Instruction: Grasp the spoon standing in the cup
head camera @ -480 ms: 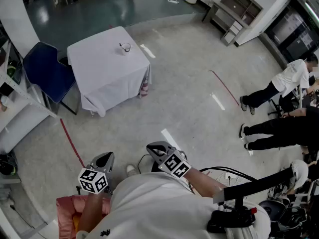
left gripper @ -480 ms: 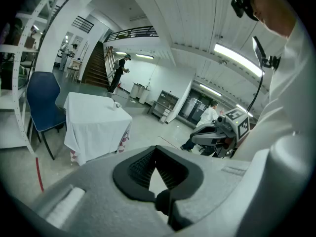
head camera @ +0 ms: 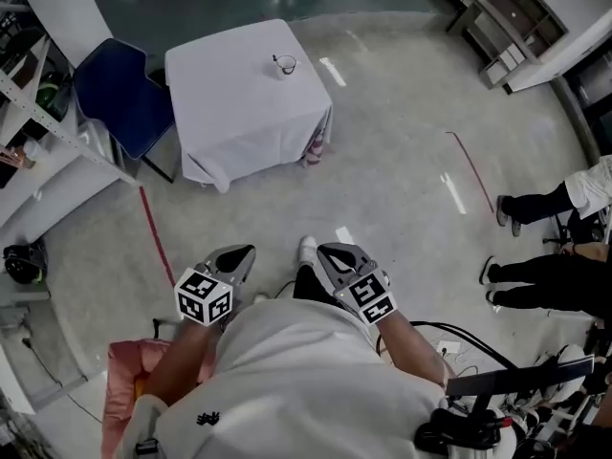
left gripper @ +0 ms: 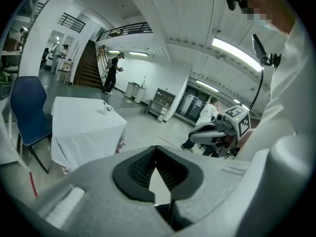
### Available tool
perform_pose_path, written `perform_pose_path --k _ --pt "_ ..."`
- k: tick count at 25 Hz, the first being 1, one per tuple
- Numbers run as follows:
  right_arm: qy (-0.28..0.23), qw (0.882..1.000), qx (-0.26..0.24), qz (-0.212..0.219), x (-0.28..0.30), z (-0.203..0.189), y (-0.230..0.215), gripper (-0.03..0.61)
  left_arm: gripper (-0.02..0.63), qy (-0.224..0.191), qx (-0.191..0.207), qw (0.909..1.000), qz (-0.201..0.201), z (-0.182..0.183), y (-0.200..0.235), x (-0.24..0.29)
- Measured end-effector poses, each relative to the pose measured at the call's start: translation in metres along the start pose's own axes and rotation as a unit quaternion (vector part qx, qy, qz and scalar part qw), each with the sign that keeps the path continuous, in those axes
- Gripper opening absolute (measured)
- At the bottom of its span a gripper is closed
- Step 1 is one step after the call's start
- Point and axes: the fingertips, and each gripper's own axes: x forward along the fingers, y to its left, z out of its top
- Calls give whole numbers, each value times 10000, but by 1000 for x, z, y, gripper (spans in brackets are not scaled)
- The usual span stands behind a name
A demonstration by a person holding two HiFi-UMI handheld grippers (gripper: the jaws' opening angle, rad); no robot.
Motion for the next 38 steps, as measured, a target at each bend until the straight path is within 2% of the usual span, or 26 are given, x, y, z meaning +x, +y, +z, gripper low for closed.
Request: perform_pose_path --k 4,7,10,13,17,20,23,27,33,38 --pt "-263 9995 177 -28 13 17 -81 8 12 98 109 9998 108 44 7 59" --pt "-398 9988 273 -26 22 25 -135 20 12 163 210 9990 354 82 24 100" --pt "-379 9988 321 4 23 24 -183 66 14 135 68 9980 609 115 42 143" --pt "-256 9994 225 -68 25 10 -227 81 15 121 42 9970 769 138 52 186" --pt "-159 9997 -52 -195 30 6 -265 83 38 179 53 9962 851 163 59 228" --pt "-261 9995 115 -170 42 12 -286 80 82 195 -30 9953 950 178 78 253" --pt "-321 9988 321 -209 52 16 -306 71 92 175 -191 9940 1062 190 105 273" --pt "-285 9970 540 -481 70 24 -347 60 102 41 -403 9927 1133 218 161 307" --pt "-198 9858 1076 -1277 79 48 -423 51 126 16 -1300 9827 1322 248 277 367" --pt "-26 9774 1272 -1685 103 64 -466 46 145 -3 -1486 9749 1658 280 376 412"
